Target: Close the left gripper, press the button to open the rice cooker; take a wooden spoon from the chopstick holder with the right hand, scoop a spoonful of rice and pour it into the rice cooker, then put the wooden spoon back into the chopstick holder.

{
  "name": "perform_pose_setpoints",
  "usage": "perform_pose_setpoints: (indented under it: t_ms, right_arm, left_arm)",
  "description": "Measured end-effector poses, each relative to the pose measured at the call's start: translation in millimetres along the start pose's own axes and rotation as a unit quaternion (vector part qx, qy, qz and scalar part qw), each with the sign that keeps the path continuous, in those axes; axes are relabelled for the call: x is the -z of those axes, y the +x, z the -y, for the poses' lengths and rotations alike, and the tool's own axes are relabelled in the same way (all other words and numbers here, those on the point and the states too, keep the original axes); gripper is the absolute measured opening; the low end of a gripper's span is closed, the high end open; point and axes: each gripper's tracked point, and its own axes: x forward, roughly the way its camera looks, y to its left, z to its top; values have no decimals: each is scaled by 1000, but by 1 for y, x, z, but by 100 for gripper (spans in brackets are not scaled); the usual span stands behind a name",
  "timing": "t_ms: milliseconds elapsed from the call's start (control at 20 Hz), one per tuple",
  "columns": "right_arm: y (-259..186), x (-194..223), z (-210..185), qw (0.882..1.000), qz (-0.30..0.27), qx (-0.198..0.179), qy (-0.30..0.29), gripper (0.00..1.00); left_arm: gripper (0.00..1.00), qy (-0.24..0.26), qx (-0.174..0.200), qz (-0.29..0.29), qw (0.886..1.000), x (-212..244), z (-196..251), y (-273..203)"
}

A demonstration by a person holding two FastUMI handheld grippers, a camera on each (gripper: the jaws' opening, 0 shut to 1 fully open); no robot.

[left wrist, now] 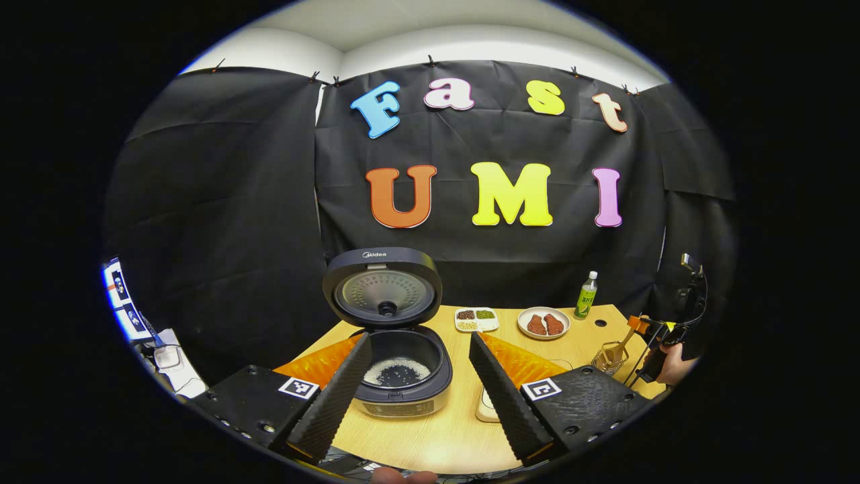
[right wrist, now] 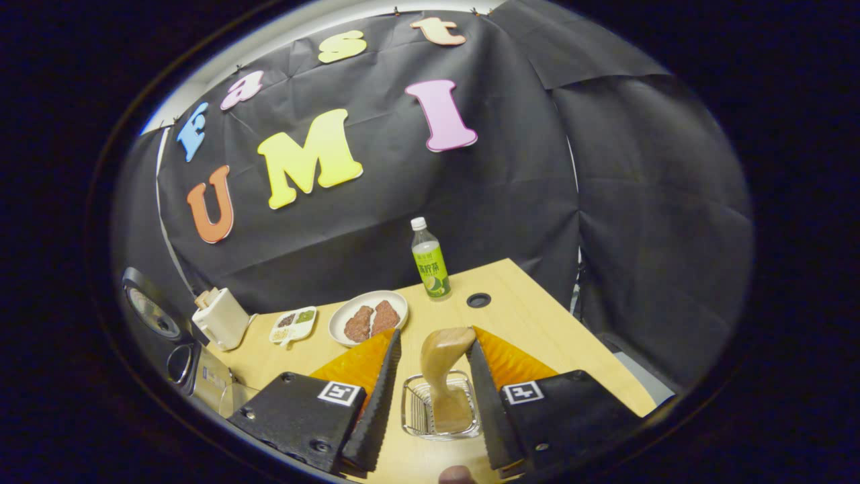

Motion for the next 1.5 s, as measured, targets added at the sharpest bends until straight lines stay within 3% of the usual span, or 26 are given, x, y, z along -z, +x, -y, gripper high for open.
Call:
perform_pose_setpoints:
  t_ms: [300, 550, 700, 1050, 1200, 1500]
  right_arm:
    - [-26, -34, -20, 999, 34, -17, -18, 88]
    - [-53, -65, -43, 997, 67, -32, -15, 90]
    - [-69, -81, -56, 995, 84, -40, -30, 100]
    - [-108, -123, -92, 989, 124, -76, -30, 100]
    - [-122, -134, -102, 986, 134, -94, -36, 100]
    - [-139, -125, -105, 986, 123, -107, -46, 100]
  left_arm:
    - [94, -10, 0, 12, 1000, -5, -10, -2]
    - [94, -23, -8, 28, 999, -19, -23, 1]
    - [95, -23, -11, 38, 999, -33, -30, 4]
    - [94, -24, -15, 75, 997, -93, -49, 52]
    - [94, -49, -18, 79, 995, -116, -61, 75]
    - [95, -83, -14, 42, 996, -131, -78, 138]
